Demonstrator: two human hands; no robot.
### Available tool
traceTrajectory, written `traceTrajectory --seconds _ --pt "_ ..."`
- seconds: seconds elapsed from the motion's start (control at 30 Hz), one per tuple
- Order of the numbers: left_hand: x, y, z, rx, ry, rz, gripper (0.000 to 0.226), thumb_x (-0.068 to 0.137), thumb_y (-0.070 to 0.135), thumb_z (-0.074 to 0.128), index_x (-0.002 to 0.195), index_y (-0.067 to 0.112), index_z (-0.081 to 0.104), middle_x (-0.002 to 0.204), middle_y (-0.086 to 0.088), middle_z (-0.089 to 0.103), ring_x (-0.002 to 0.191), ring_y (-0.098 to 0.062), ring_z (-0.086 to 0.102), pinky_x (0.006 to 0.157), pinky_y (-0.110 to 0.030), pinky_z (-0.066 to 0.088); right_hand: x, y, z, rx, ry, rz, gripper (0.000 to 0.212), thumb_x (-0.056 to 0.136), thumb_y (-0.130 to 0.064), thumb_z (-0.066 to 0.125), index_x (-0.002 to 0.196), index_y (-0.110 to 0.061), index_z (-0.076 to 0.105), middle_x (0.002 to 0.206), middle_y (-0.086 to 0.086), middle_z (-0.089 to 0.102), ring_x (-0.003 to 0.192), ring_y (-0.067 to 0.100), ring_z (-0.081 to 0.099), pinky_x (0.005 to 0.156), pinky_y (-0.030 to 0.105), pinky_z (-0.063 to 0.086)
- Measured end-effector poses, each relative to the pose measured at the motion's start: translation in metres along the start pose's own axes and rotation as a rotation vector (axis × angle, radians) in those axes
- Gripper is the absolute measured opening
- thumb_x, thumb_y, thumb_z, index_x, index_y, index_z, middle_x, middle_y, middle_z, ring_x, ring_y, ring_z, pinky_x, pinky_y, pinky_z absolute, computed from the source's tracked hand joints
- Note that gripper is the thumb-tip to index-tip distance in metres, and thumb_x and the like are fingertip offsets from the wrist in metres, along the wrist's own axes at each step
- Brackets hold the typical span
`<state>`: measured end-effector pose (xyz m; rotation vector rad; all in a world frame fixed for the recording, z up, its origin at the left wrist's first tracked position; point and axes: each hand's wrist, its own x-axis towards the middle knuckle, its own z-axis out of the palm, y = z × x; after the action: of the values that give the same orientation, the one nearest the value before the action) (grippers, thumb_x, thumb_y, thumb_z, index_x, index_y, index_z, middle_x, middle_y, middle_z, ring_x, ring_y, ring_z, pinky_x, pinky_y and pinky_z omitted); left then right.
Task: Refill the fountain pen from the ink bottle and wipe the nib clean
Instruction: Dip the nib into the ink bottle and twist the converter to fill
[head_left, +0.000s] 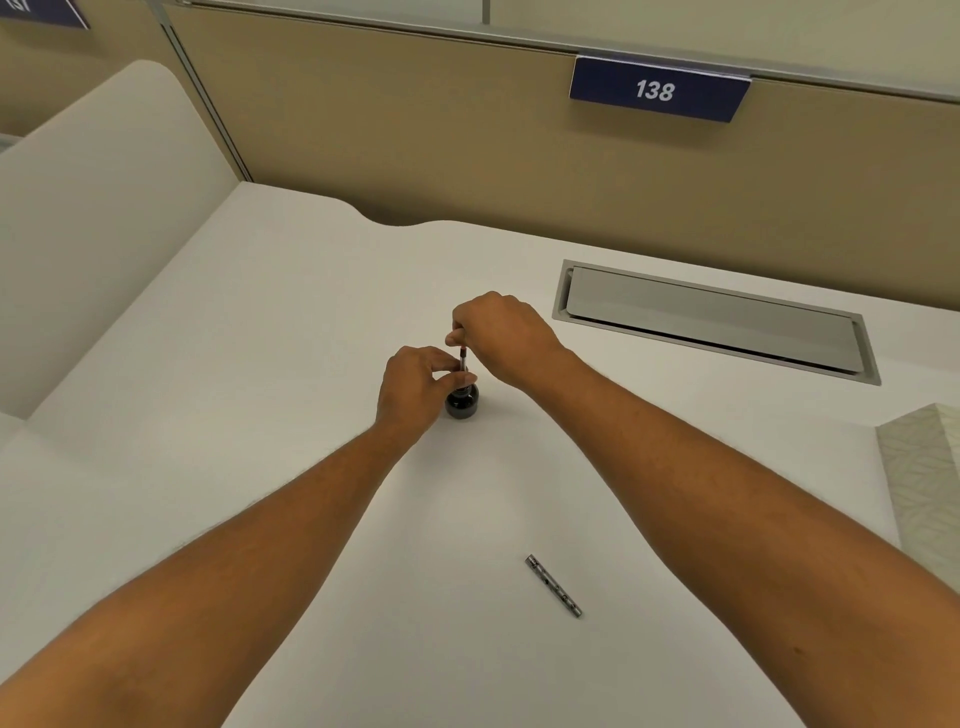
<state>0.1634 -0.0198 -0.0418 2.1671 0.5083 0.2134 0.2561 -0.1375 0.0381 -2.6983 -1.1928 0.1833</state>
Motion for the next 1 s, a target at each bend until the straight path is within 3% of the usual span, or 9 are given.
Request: traceTrajectory --seconds 0.17,0.27,0.4,0.53,0.63,0.77,0.83,0.93,1.0 --pt "0.000 -0.003 0.001 0.008 0.014 -0.009 0.018 0.084 0.026 0.084 0.096 0.012 0.085 0.104 0.000 0.082 0.091 -0.008 0.064 0.070 -0.005 0.036 -0.001 0.004 0.001 0.084 -0.063 0.010 0.017 0.101 -0.020 0.065 0.112 -0.010 0.073 0.109 0.005 0.077 0.096 0.027 0.073 0.076 0.034 0.055" --pt "0.000 -0.003 0.001 0.000 0.016 -0.003 0.018 0.084 0.026 0.085 0.095 0.012 0.085 0.103 0.000 0.082 0.094 -0.013 0.068 0.075 -0.013 0.042 -0.003 0.009 -0.002 0.114 -0.092 -0.017 0.015 0.101 -0.012 0.064 0.112 -0.011 0.074 0.110 0.006 0.078 0.095 0.025 0.073 0.081 0.035 0.059" --pt "-0.001 -0.004 0.002 -0.002 0.013 0.005 0.018 0.084 0.028 0.084 0.095 0.013 0.085 0.103 0.001 0.082 0.095 -0.013 0.069 0.079 -0.022 0.048 -0.005 0.009 -0.004 0.098 -0.060 0.037 0.024 0.103 -0.028 0.062 0.099 -0.007 0.074 0.097 0.006 0.075 0.086 0.028 0.069 0.068 0.033 0.048" --pt "-0.001 -0.003 0.002 -0.007 0.020 -0.001 0.018 0.085 0.025 0.083 0.096 0.012 0.085 0.105 0.000 0.082 0.092 -0.009 0.065 0.075 -0.010 0.040 -0.007 0.006 0.002 0.067 -0.030 0.056 0.037 0.105 -0.041 0.055 0.086 -0.011 0.065 0.085 0.005 0.067 0.076 0.029 0.060 0.063 0.032 0.037" --pt "-0.001 -0.002 0.002 -0.002 0.029 0.000 0.018 0.085 0.024 0.084 0.097 0.011 0.085 0.106 -0.001 0.082 0.094 -0.013 0.066 0.074 -0.009 0.038 -0.007 0.008 0.001 0.079 -0.050 -0.047 0.011 0.104 -0.022 0.058 0.107 -0.015 0.067 0.102 0.000 0.076 0.087 0.026 0.068 0.066 0.031 0.042" --pt "-0.001 -0.002 0.002 0.024 0.027 0.024 0.018 0.086 0.025 0.083 0.097 0.010 0.085 0.107 -0.003 0.082 0.093 -0.010 0.064 0.074 -0.008 0.038 -0.007 0.006 -0.004 0.017 -0.059 -0.063 0.016 0.098 -0.002 0.058 0.105 -0.014 0.067 0.105 -0.003 0.077 0.088 0.024 0.071 0.065 0.028 0.041" --pt "-0.001 -0.003 0.003 0.016 0.026 0.016 0.017 0.086 0.024 0.083 0.097 0.011 0.085 0.106 -0.002 0.082 0.091 -0.008 0.062 0.071 -0.002 0.036 -0.005 0.002 -0.003 -0.059 -0.058 -0.051 0.006 0.100 -0.010 0.062 0.106 -0.011 0.064 0.106 0.000 0.076 0.084 0.027 0.066 0.065 0.031 0.040" --pt "-0.001 -0.003 0.003 0.002 0.028 -0.002 0.017 0.086 0.023 0.083 0.097 0.011 0.085 0.106 -0.002 0.081 0.090 -0.008 0.061 0.069 0.000 0.036 -0.003 -0.003 -0.005 -0.136 -0.048 -0.012 0.032 0.106 -0.041 0.055 0.091 -0.013 0.058 0.088 0.005 0.061 0.074 0.028 0.055 0.065 0.034 0.038" --pt "0.000 -0.004 0.002 -0.002 0.026 -0.005 0.017 0.085 0.024 0.083 0.096 0.011 0.085 0.106 -0.002 0.082 0.089 -0.008 0.062 0.068 -0.001 0.036 -0.001 -0.002 -0.005 -0.136 -0.052 -0.005 0.038 0.105 -0.047 0.053 0.088 -0.013 0.059 0.086 0.006 0.061 0.074 0.028 0.057 0.065 0.034 0.040"
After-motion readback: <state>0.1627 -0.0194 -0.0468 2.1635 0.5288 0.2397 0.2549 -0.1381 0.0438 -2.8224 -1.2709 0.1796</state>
